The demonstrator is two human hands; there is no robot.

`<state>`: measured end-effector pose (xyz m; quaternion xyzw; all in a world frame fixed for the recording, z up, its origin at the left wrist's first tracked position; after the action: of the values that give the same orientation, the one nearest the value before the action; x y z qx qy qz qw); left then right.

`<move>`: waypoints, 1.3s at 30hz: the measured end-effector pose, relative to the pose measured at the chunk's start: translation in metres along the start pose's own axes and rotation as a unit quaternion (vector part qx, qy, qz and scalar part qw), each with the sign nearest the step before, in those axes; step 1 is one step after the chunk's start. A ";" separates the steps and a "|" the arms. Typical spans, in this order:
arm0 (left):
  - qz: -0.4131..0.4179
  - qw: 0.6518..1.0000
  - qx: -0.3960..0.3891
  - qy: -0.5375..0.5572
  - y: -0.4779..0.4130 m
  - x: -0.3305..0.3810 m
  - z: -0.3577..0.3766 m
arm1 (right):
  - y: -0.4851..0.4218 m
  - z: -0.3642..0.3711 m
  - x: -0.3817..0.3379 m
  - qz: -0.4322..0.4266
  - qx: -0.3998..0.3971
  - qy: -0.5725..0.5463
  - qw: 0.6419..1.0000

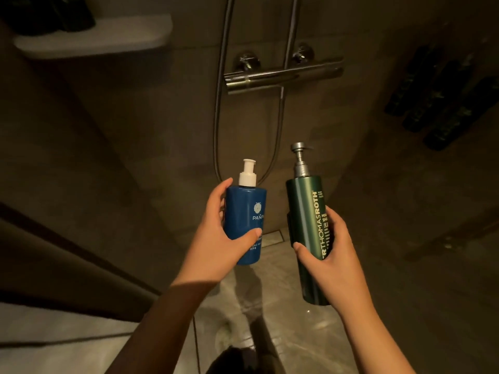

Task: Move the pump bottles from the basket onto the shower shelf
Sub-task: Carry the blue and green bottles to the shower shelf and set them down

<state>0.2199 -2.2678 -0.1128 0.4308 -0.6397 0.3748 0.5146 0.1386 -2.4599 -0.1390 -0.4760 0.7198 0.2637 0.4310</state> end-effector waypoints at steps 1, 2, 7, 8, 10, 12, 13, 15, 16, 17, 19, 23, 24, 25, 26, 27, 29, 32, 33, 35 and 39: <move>-0.004 1.000 0.016 0.002 -0.003 -0.002 -0.006 | -0.009 0.008 -0.003 -0.011 -0.016 -0.005 1.000; -0.006 0.999 0.031 0.005 -0.007 -0.004 -0.012 | -0.018 0.016 -0.008 -0.022 -0.030 -0.013 0.999; 0.011 0.996 0.092 0.014 -0.029 0.000 -0.052 | -0.059 0.051 -0.043 -0.086 -0.072 -0.057 0.992; 0.019 0.994 0.105 0.013 -0.034 0.004 -0.061 | -0.068 0.058 -0.053 -0.099 -0.079 -0.065 0.990; 0.038 0.991 0.131 0.006 -0.045 0.012 -0.081 | -0.087 0.070 -0.074 -0.127 -0.091 -0.068 0.985; 0.058 0.987 0.153 -0.001 -0.057 0.022 -0.099 | -0.107 0.081 -0.096 -0.157 -0.098 -0.069 0.980; 0.070 0.985 0.160 -0.003 -0.064 0.027 -0.107 | -0.116 0.086 -0.106 -0.172 -0.099 -0.072 0.977; 0.094 0.980 0.172 -0.011 -0.077 0.036 -0.121 | -0.132 0.092 -0.125 -0.202 -0.099 -0.084 0.971; 0.106 0.978 0.179 -0.016 -0.083 0.041 -0.126 | -0.140 0.094 -0.134 -0.216 -0.098 -0.092 0.967; 0.119 0.975 0.185 -0.023 -0.090 0.046 -0.130 | -0.147 0.096 -0.142 -0.229 -0.095 -0.100 0.964; 0.144 0.969 0.196 -0.040 -0.102 0.056 -0.138 | -0.160 0.098 -0.159 -0.256 -0.086 -0.112 0.956; 0.177 0.958 0.215 -0.068 -0.122 0.080 -0.148 | -0.188 0.096 -0.190 -0.307 -0.083 -0.151 0.936; 0.186 0.955 0.220 -0.074 -0.127 0.087 -0.150 | -0.195 0.094 -0.198 -0.319 -0.079 -0.159 0.931; 0.195 0.951 0.226 -0.080 -0.131 0.094 -0.152 | -0.203 0.092 -0.206 -0.330 -0.077 -0.167 0.926; 0.203 0.948 0.232 -0.084 -0.136 0.101 -0.154 | -0.210 0.090 -0.214 -0.339 -0.076 -0.174 0.921; 0.211 0.944 0.238 -0.090 -0.141 0.108 -0.157 | -0.217 0.088 -0.223 -0.347 -0.074 -0.182 0.917; 0.229 0.933 0.255 -0.106 -0.152 0.123 -0.161 | -0.232 0.084 -0.239 -0.367 -0.069 -0.198 0.906; 0.250 0.918 0.282 -0.125 -0.169 0.142 -0.167 | -0.253 0.079 -0.261 -0.397 -0.067 -0.214 0.890; 0.253 0.913 0.291 -0.128 -0.174 0.148 -0.168 | -0.259 0.078 -0.268 -0.406 -0.067 -0.216 0.886; 0.259 0.907 0.306 -0.131 -0.184 0.157 -0.172 | -0.271 0.079 -0.279 -0.426 -0.073 -0.226 0.873; 0.261 0.901 0.325 -0.122 -0.203 0.165 -0.177 | -0.290 0.086 -0.298 -0.460 -0.091 -0.239 0.850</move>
<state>0.4533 -2.2028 0.0902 0.4335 -0.6297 0.6274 0.1479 0.4876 -2.3735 0.0877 -0.7124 0.2661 0.2052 0.6161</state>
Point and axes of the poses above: each hand's wrist, its own y-axis away from the middle knuckle, its own z-axis out of the palm, x = y × z, the point moved 1 cm from there along -y, towards the middle knuckle, and after that the axes turned 1 degree about -x, right-handed, at the moved point
